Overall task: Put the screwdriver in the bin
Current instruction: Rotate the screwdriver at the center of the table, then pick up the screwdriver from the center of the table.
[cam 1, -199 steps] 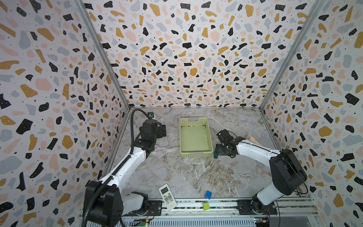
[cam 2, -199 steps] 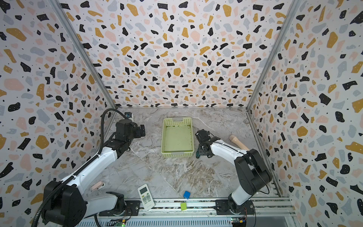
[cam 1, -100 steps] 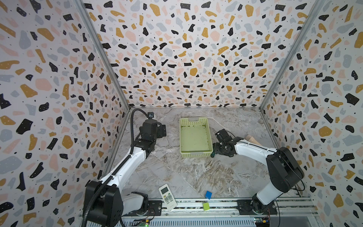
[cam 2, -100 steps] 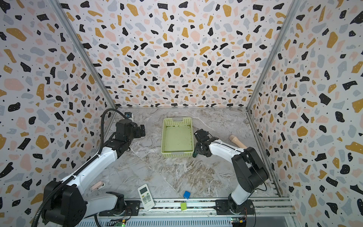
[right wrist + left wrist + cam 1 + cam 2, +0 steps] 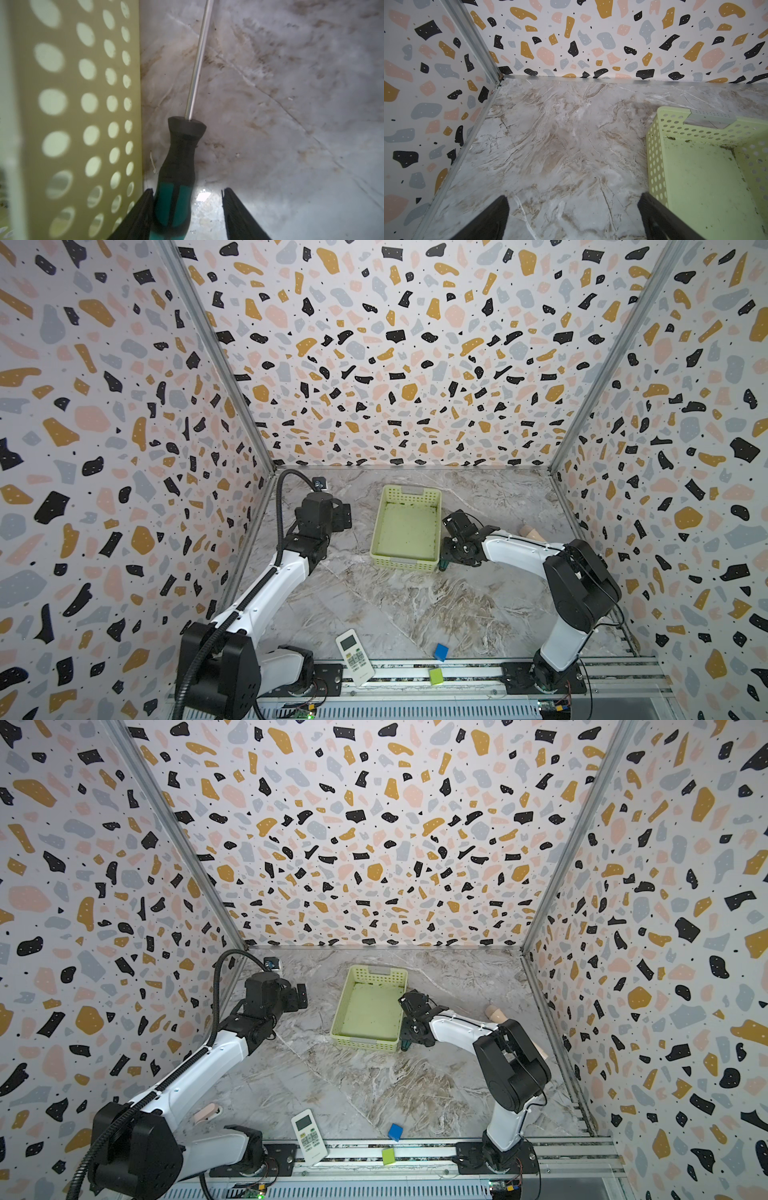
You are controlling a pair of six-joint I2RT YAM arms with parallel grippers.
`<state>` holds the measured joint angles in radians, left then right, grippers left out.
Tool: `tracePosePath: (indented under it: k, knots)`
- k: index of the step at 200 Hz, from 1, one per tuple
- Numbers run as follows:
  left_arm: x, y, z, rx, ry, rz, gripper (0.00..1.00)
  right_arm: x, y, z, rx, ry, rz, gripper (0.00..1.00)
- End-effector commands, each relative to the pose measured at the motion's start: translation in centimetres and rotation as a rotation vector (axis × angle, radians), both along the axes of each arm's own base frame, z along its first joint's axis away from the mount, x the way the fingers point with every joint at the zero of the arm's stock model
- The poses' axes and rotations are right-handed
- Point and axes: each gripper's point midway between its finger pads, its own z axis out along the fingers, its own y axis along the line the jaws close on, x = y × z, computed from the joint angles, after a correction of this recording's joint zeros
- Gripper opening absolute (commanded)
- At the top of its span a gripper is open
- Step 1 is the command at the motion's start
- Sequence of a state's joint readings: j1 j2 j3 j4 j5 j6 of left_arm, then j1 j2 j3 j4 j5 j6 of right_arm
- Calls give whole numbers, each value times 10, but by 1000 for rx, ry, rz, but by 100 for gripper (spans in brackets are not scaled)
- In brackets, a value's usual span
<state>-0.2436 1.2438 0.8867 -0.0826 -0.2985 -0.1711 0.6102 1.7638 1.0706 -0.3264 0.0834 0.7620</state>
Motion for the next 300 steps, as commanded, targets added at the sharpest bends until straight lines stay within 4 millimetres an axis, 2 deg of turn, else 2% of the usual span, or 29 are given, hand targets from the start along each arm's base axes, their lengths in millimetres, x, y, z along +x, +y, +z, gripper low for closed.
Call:
tracePosePath:
  k: [1, 59, 115, 165, 214, 236, 258, 274, 283, 285, 300]
  knots:
    - [-1, 1, 7, 11, -31, 4, 99, -3, -6, -7, -76, 25, -5, 55]
    - [-1, 2, 8, 11, -32, 4, 100, -4, -8, -21, -162, 46, 11, 45]
    - [-2, 3, 9, 13, -36, 8, 99, -9, -21, -14, -188, 32, 7, 19]
    - [-2, 3, 8, 13, -35, 8, 100, -10, -40, 14, -199, -14, -9, 18]
    - [-2, 3, 8, 14, -35, 10, 100, -8, -49, 65, -199, -95, -7, 18]
    - [-2, 2, 7, 12, -34, 8, 100, -1, -39, 95, -167, -153, 12, 18]
    - [-1, 2, 6, 10, -31, 7, 100, 8, -15, 116, -138, -184, 62, 18]
    - [-1, 2, 6, 9, -31, 8, 100, 17, 8, 125, -136, -202, 106, 18]
    - [-2, 2, 7, 9, -33, 9, 100, 22, 20, 122, -140, -196, 131, 18]
    - [-2, 2, 6, 10, -32, 10, 100, 23, 25, 128, -131, -208, 136, 19]
    - [-3, 4, 7, 12, -34, 15, 99, 30, 48, 127, -126, -209, 169, 19]
